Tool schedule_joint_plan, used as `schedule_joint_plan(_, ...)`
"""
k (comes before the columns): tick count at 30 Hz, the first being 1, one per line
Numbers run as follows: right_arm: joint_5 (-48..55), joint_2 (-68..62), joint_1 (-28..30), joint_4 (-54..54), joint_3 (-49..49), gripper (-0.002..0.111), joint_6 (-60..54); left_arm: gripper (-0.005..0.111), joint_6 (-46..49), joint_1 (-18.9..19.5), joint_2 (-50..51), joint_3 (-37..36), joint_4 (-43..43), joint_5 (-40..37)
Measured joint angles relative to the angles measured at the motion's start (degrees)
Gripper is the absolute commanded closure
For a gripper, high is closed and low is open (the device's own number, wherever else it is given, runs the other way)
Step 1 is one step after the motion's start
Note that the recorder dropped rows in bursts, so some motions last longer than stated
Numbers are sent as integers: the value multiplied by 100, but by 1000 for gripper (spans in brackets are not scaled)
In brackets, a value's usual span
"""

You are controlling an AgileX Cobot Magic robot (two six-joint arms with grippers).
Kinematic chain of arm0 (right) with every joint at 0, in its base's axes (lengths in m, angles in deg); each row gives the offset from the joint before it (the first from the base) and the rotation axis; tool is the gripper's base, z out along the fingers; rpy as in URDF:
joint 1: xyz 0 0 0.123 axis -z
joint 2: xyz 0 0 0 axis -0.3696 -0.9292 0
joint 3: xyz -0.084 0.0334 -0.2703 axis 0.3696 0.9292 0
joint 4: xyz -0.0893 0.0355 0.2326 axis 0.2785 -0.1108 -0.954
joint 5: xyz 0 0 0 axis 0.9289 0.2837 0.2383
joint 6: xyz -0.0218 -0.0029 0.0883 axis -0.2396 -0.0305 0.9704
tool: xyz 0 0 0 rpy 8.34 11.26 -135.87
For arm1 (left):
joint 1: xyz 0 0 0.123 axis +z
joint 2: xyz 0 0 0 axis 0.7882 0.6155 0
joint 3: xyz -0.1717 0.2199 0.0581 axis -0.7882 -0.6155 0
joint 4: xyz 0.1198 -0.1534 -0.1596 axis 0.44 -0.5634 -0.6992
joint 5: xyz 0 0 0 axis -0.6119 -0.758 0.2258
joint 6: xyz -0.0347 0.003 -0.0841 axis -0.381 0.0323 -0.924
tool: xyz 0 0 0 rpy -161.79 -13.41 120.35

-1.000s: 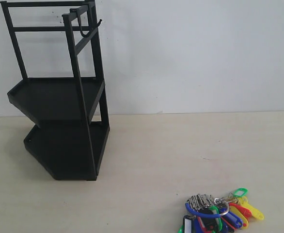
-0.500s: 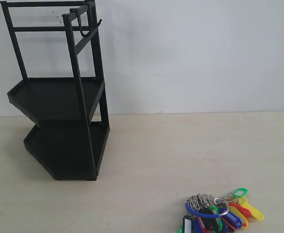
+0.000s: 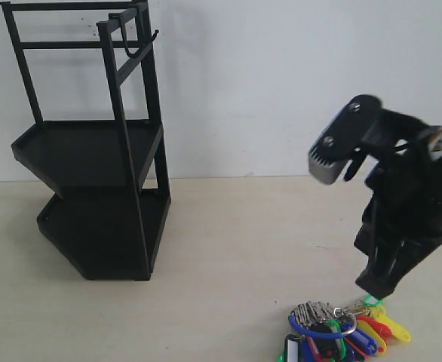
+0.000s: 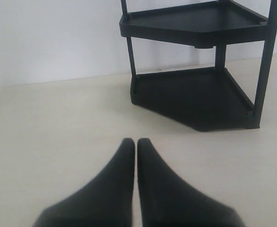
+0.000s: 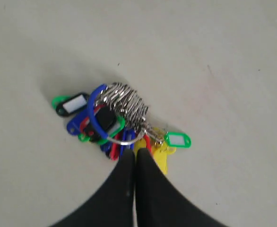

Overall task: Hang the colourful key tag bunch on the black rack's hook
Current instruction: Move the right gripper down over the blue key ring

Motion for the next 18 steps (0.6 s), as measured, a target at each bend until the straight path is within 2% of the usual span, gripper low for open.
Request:
schedule_joint_plan(4,799,-679,-535,830,-610,108,10,102,0,0,0,0,0,0)
schedule_joint_plan(8,1157,-1205,-1063,1552,-1057,108,155,102,0,0,0,0,0,0)
schedule_joint_plan(9,1366,-1539,-1358,1900,-1243,108,237,102,0,0,0,0,0,0)
schedule_joint_plan(14,1791,-2577,-2162,2883,-1391,107,822,102,0,0,0,0,0,0)
schedule_joint_plan(15,1814,-2818,-2302,2911,-1391,105,950,102,0,0,0,0,0,0)
schedule_joint_plan(18,1814,-3288,-2552,2974,-1391,72,1150,102,0,0,0,0,0,0)
